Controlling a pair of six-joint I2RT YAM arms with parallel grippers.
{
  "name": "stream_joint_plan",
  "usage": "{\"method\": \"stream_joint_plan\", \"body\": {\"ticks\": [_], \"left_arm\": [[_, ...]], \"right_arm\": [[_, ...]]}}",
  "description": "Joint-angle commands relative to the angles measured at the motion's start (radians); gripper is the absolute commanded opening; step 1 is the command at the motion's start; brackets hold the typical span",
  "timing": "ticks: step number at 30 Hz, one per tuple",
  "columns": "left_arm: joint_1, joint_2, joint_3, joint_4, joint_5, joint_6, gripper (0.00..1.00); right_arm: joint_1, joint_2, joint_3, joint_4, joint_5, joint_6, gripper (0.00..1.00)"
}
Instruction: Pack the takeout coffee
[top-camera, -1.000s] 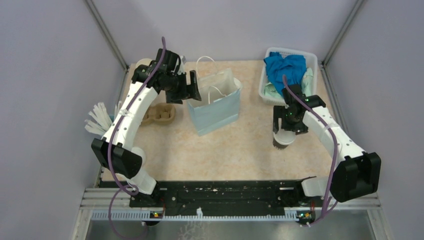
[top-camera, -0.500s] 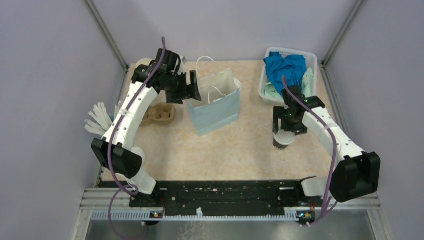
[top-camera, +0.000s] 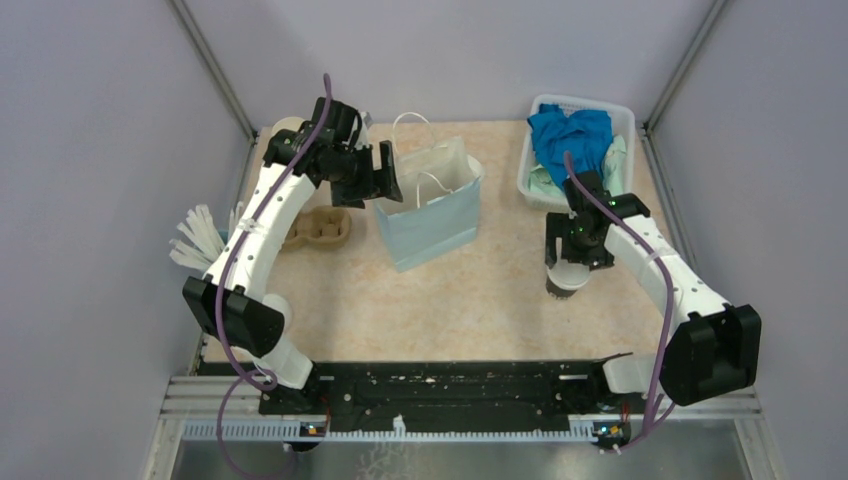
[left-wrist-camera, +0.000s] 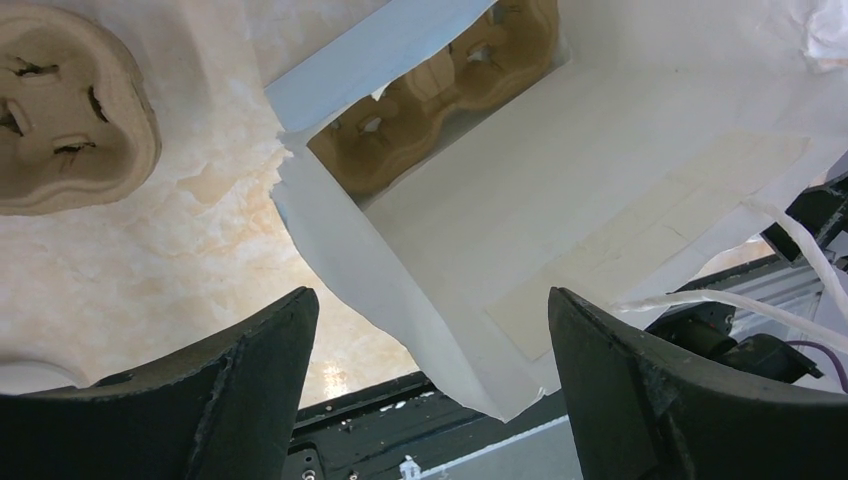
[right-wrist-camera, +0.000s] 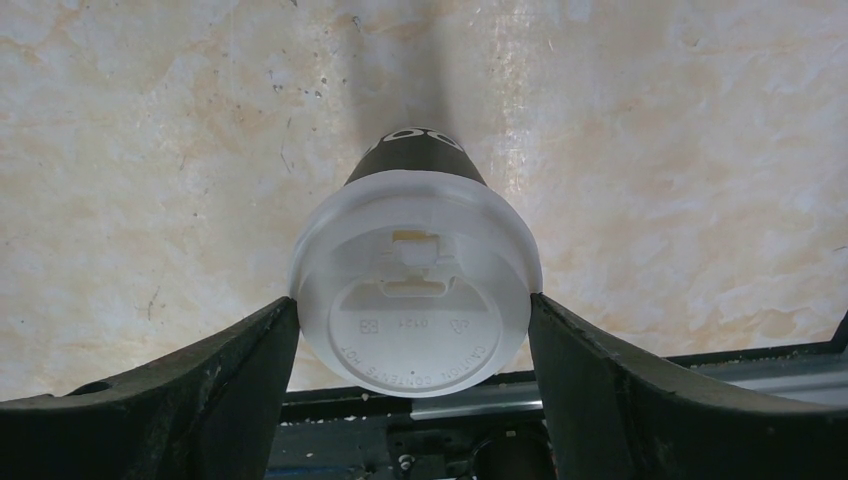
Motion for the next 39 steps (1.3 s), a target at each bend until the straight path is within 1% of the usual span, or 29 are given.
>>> {"method": "stream_joint_plan", "body": {"ticks": [1,7,14,19,22,26,27,30,34,39], "left_arm": [[0.001,-0.039,0.017,-0.001,-0.046,-0.019,0.92],[0.0,-0.04,0.031,-0.011,-0.078,-0.052,0.9],[0.0,-0.02,0.062,-0.044,-0.1,-0.071,0.83],[-0.003,-0.01,0.085,-0.054,-0.126,-0.069,0.68],[-0.018,0.022,0.119,-0.077,-0.15,-0.071,0.59],[-0.046,0.053,0.154,-0.104,-0.195,-0.073,0.55],[-0.05,0.061,0.159,-0.11,-0.231,-0.073,0.54],[-0.058,0.078,0.163,-0.128,-0.264,-0.069,0.48],[-0.069,0.084,0.154,-0.125,-0.295,-0.058,0.47],[-0.071,0.092,0.163,-0.07,-0.309,0.001,0.32]], "right_arm": [[-0.006,-0.002,-0.022,0.011,0.012,-0.007,0.8],[-0.006,-0.023,-0.003,0.012,0.02,-0.016,0.76],[-0.006,-0.032,0.004,0.02,0.005,-0.024,0.72],[-0.006,-0.072,0.012,0.039,-0.029,-0.031,0.69],[-0.006,-0.096,0.017,0.048,-0.054,-0.042,0.67],[-0.006,-0.124,0.035,0.048,-0.069,-0.047,0.65],[-0.006,-0.128,0.04,0.046,-0.074,-0.049,0.64],[-0.005,-0.139,0.06,0.037,-0.082,-0.046,0.63],[-0.004,-0.152,0.104,0.027,-0.097,-0.05,0.62],[0.0,-0.158,0.2,0.016,-0.15,-0.073,0.61]]}}
